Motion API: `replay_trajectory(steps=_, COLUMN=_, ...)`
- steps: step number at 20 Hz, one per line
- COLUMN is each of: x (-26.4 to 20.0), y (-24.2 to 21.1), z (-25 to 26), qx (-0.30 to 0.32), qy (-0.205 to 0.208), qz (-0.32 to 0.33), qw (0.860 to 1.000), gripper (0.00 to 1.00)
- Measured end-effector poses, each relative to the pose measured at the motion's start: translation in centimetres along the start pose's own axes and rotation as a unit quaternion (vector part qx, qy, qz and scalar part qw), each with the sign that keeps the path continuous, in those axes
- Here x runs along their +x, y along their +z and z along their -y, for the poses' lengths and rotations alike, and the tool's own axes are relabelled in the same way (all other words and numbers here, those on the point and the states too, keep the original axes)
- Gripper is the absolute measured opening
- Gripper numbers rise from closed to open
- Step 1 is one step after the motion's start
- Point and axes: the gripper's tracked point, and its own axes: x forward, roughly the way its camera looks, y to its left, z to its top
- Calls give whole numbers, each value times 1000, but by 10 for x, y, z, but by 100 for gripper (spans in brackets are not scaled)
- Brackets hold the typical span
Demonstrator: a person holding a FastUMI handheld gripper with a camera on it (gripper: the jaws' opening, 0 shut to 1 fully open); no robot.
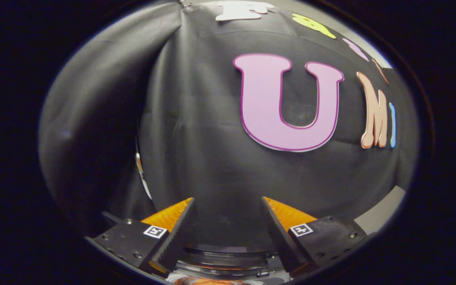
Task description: Put the clothes into the washing machine and then close the washing machine lid.
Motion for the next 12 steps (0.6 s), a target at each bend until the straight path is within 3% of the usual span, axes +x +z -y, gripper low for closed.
replay_trajectory(steps=3, x=6, y=-30, z=1, qx=37, qy=14, qz=-38, qw=998, gripper=97)
replay_trajectory(steps=4, x=9, y=-15, z=4, qx=28, qy=13, qz=19, qw=999, gripper=97)
replay_trajectory(steps=5, x=12, y=-29, z=6, qx=35, qy=9, qz=-7, qw=999, gripper=97)
replay_trajectory(steps=12, x=-22, y=-25, z=2, qx=31, qy=7, qz=29, qw=999, gripper=99)
